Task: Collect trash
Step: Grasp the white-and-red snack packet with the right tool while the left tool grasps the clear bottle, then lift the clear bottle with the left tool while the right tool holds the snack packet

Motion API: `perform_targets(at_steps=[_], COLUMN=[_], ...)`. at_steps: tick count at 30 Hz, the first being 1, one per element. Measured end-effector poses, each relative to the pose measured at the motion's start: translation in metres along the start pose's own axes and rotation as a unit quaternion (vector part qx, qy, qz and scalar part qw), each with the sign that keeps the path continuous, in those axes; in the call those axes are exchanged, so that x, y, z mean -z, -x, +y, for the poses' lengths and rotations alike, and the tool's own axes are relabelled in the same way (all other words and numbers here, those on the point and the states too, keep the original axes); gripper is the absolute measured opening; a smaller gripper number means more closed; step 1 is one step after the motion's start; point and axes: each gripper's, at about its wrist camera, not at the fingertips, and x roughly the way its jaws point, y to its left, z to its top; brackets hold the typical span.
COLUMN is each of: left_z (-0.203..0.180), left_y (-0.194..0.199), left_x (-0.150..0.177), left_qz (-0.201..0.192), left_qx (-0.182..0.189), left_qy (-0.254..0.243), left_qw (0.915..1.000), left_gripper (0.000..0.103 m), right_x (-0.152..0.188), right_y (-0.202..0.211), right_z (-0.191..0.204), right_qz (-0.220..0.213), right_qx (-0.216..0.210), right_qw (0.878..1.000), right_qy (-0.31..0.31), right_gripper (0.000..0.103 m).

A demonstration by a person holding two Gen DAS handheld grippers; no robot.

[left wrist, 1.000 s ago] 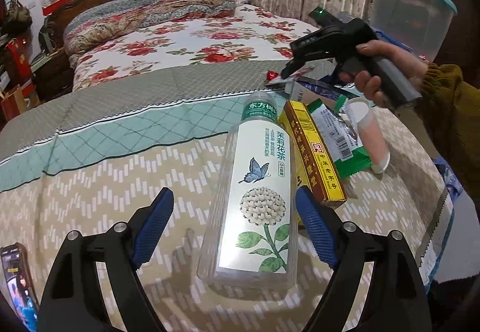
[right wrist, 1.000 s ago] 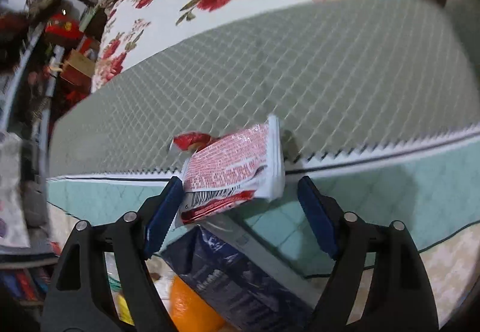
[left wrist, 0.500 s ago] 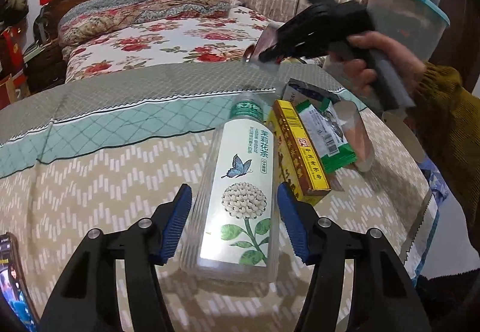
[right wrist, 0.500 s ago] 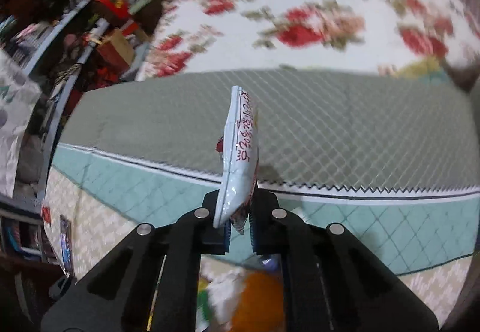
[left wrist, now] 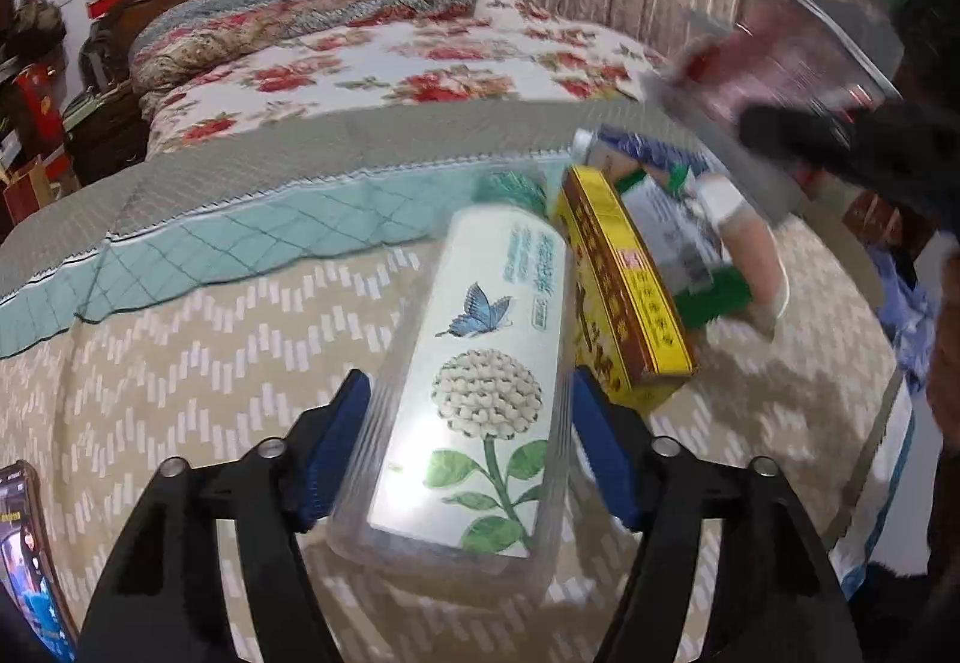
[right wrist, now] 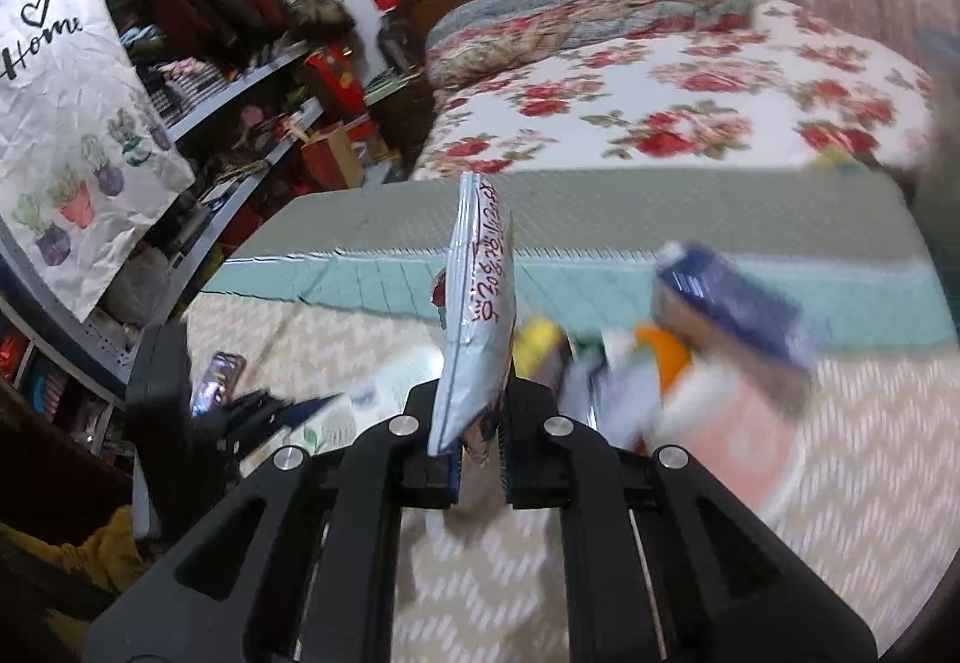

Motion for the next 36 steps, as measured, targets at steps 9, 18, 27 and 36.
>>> perform_targets(at_steps=[9, 18, 27, 36], left_z=[0.026, 0.04, 0.041, 0.04], left_y=[0.04, 0.065, 0.064, 0.059], left_x=[0.026, 0.059, 0.065, 0.066], left_qz=[-0.021, -0.023, -0.019, -0.014], left_qx=[-0.01, -0.032, -0.025, -0.017], left_qy=[0.031, 0.05, 0.056, 0.061], left_qw=[0.9993, 0.998, 0.9979, 0.9979], left_gripper=[0.061, 0.061, 0.062, 0.063], right_x=[0.08, 0.122, 0.141, 0.144], right_y=[0.022, -0.011, -0.03, -0.034], right_z=[0.013, 0.052, 0.042, 0.036], right_qz=[-0.013, 0.043, 0.086, 0.093], right_qx=[0.01, -0.021, -0.02, -0.021], right_qw=[1.0, 0.999, 0.996, 0.995], right_qy=[-0.006, 0.022, -0.027, -0.037], right_gripper=[0.011, 0.011, 0.011, 0.011])
